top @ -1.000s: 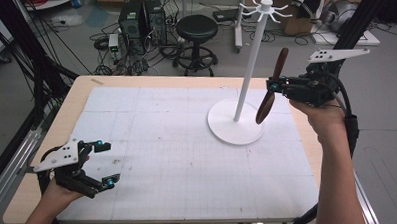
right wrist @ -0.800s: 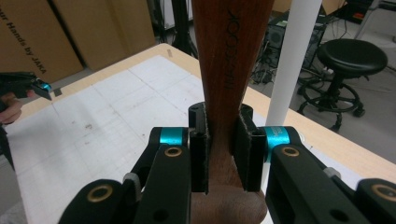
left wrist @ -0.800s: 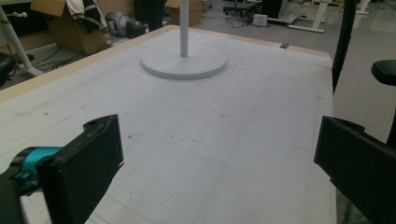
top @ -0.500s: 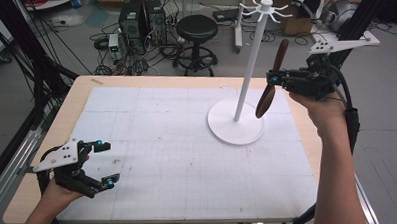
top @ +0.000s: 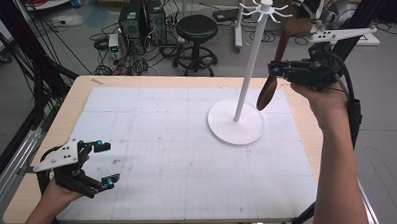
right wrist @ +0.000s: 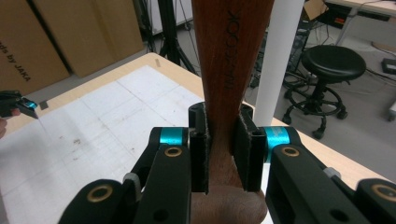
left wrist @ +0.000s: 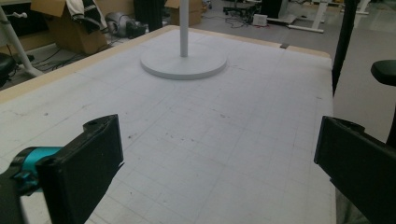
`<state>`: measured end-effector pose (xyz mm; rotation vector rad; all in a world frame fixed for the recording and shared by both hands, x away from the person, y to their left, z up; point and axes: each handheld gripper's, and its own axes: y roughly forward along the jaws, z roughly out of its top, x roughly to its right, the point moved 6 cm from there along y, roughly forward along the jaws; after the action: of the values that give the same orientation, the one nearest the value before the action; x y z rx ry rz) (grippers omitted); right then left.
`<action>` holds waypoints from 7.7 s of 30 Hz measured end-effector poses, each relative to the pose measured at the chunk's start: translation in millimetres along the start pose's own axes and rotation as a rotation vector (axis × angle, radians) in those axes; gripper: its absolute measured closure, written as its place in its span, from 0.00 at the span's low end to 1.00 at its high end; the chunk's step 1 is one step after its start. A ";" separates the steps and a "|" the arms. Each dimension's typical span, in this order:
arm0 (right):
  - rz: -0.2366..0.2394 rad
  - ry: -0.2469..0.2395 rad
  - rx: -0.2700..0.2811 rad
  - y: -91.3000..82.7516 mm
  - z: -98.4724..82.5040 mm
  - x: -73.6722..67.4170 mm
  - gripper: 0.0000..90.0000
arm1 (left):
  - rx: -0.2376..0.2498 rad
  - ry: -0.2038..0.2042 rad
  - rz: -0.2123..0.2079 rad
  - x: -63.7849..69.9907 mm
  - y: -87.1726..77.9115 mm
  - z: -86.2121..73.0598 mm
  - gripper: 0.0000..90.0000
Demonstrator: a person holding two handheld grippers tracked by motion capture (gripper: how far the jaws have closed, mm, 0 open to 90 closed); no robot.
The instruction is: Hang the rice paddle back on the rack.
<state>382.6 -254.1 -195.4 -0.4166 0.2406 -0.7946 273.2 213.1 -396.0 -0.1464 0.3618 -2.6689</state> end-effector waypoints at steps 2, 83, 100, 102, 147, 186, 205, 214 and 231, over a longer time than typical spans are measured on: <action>-0.006 0.004 -0.004 0.4 2.0 0.2 0.86 | 0.000 0.000 0.000 0.1 -0.1 0.0 0.02; -0.083 0.055 -0.027 25.4 25.5 20.6 0.86 | -0.001 -0.002 0.005 -1.9 -2.7 -1.1 0.02; -0.051 0.082 -0.006 27.2 21.6 22.0 0.70 | 0.002 -0.001 0.006 -2.0 -4.5 -0.9 0.02; -0.043 0.085 -0.004 26.3 19.2 21.5 0.67 | 0.003 -0.002 0.006 -2.3 -4.7 -1.0 0.02; 0.072 0.034 0.087 18.6 -40.5 -31.4 0.00 | 0.009 -0.004 0.012 -2.4 -5.0 0.8 0.02; 0.133 -0.037 0.108 30.9 -108.9 -75.3 0.00 | 0.008 -0.024 0.035 -5.3 -5.5 1.4 0.02; 0.171 -0.059 0.049 48.3 -145.0 -81.9 0.00 | 0.011 -0.036 0.047 -8.4 -5.9 2.5 0.02; 0.192 -0.060 0.031 57.7 -157.4 -84.2 0.00 | 0.013 -0.043 0.059 -9.8 -8.3 1.7 0.02; 0.201 -0.075 0.038 59.8 -172.0 -90.7 0.00 | 0.015 -0.043 0.076 -11.9 -10.2 0.7 0.02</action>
<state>297.0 -196.8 -370.8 -0.3787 0.1939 -0.5844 279.8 227.0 -393.1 -0.1812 0.3277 -2.5882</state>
